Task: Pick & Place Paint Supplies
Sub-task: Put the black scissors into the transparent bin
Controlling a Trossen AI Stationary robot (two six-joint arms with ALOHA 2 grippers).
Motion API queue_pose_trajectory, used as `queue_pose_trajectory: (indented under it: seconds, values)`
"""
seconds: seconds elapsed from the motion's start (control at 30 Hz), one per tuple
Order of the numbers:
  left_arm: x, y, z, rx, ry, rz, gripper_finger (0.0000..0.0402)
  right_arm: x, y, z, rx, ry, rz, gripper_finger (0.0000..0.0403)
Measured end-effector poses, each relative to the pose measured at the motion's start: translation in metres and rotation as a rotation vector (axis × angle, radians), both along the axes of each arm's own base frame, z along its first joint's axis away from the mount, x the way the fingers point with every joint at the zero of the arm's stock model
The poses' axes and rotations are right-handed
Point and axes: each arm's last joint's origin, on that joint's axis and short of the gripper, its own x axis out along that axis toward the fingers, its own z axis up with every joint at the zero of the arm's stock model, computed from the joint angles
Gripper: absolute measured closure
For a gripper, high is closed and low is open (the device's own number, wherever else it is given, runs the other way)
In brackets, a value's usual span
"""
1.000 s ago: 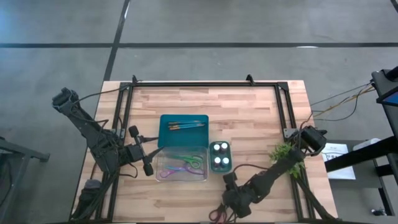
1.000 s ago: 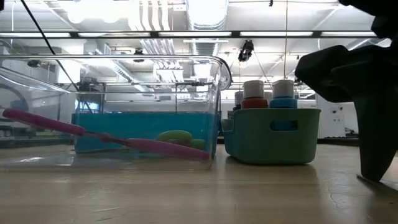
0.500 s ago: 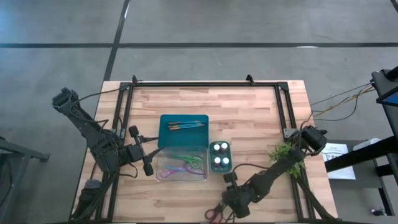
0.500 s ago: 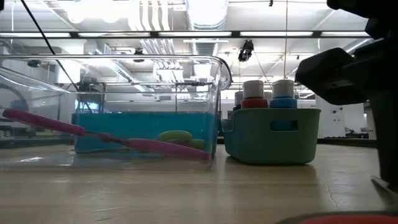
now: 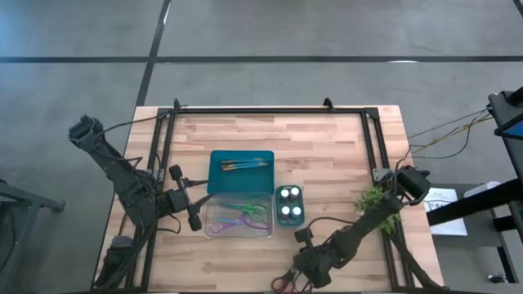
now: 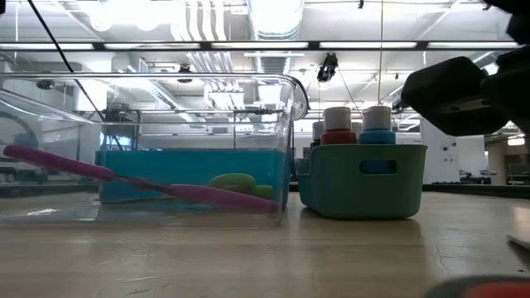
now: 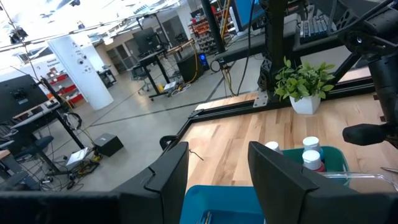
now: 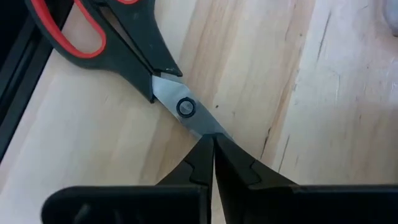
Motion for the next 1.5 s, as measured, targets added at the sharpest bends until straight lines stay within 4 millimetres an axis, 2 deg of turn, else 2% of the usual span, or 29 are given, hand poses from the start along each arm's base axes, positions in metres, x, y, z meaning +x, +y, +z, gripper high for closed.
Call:
queue_pose_trajectory:
  seconds: [0.37,0.47,0.73,0.87,1.23,1.5]
  values:
    - [0.000,0.000,0.000,0.000,0.001,-0.003,0.0229,-0.002,0.001,0.008,-0.035,0.012,0.047,0.0386]
    - [0.000,0.000,0.000,-0.001,0.002,-0.010,0.0229,-0.002,0.001,0.008,-0.045,0.015,0.048,0.0355]
    - [0.000,0.000,0.000,-0.001,0.001,-0.010,0.0229,-0.002,0.002,0.011,-0.100,-0.016,0.086,0.0231]
    - [0.000,0.000,0.000,-0.001,0.002,-0.010,0.0229,-0.003,0.004,0.010,-0.073,0.008,0.136,0.0199]
    - [0.000,0.000,0.000,-0.002,0.001,-0.010,0.0229,0.005,-0.005,0.007,-0.107,0.014,0.213,0.0194]
    - [0.000,0.000,0.000,-0.001,0.002,-0.010,0.0229,0.010,-0.007,0.000,-0.063,0.065,0.265,0.0196]
